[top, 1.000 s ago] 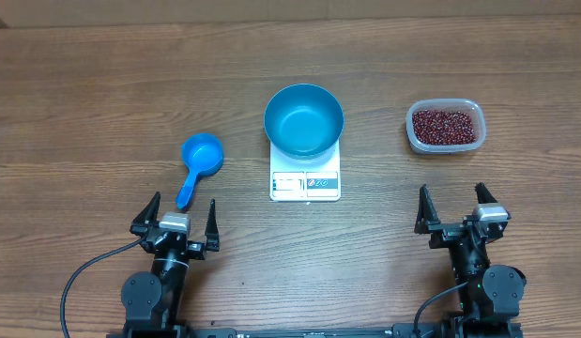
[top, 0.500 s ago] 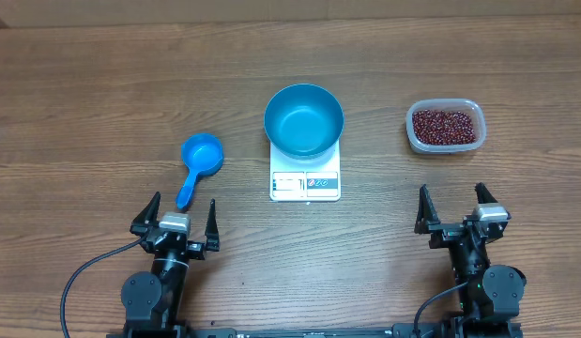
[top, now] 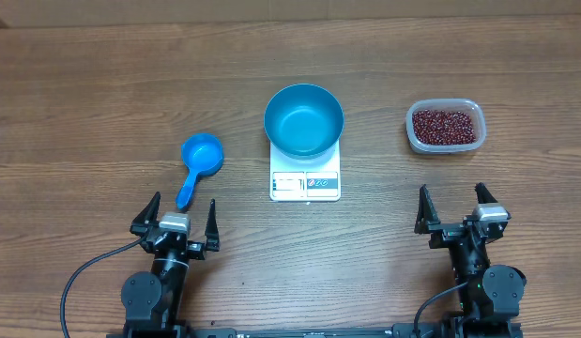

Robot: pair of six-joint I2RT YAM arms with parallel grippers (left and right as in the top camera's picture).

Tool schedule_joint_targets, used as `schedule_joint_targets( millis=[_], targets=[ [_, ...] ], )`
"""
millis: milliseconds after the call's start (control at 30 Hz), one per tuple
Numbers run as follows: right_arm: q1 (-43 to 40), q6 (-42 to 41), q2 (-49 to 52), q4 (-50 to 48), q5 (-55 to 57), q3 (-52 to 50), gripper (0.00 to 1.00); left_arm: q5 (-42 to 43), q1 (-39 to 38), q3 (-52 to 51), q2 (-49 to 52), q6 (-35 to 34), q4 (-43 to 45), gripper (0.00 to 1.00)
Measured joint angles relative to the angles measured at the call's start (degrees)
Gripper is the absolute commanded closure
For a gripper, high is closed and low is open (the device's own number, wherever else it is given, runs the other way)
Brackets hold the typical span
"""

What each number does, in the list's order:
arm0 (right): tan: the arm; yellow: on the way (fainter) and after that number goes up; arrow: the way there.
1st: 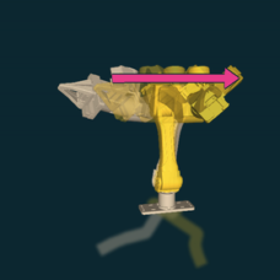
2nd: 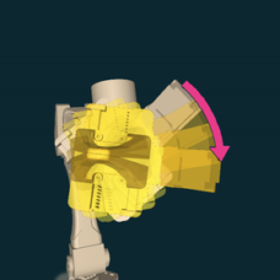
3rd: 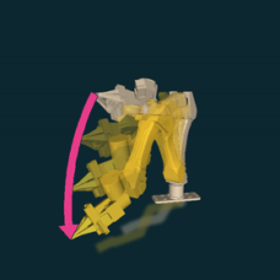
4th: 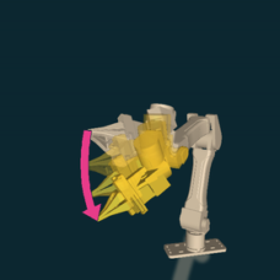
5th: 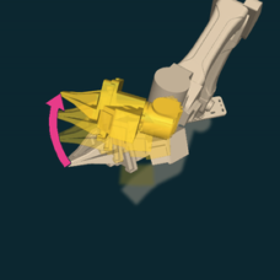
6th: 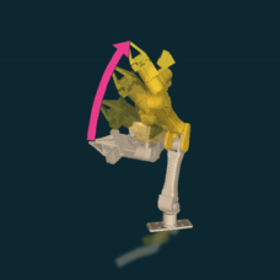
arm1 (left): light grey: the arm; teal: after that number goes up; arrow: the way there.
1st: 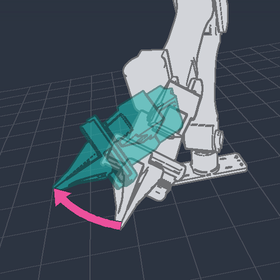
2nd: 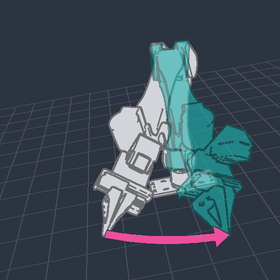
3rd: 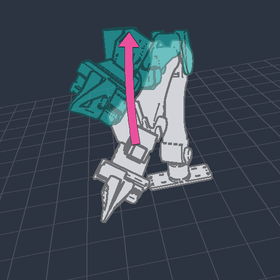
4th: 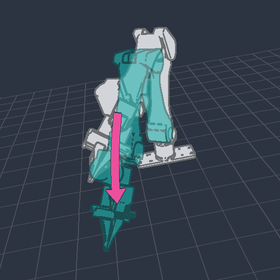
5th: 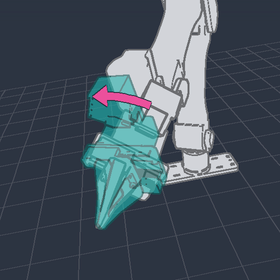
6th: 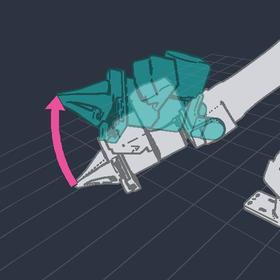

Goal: Scoop item into bowl and weigh 150g on scale

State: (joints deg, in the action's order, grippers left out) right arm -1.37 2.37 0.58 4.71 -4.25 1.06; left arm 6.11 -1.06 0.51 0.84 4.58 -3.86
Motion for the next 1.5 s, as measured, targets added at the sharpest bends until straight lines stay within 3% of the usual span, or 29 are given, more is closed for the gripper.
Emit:
schedule_joint_targets(
  millis=[867,1333,1500],
  targets=[
    [0.0,0.0,0.0,0.0,0.0,0.0,0.0,0.0,0.0,0.1,0.0,0.0,-0.1,0.0],
    [0.0,0.0,0.0,0.0,0.0,0.0,0.0,-0.4,0.0,11.1,0.2,0.0,-11.6,0.0],
    [0.0,0.0,0.0,0.0,0.0,0.0,0.0,-1.0,0.0,15.0,5.4,0.0,-14.4,0.0]
  ],
)
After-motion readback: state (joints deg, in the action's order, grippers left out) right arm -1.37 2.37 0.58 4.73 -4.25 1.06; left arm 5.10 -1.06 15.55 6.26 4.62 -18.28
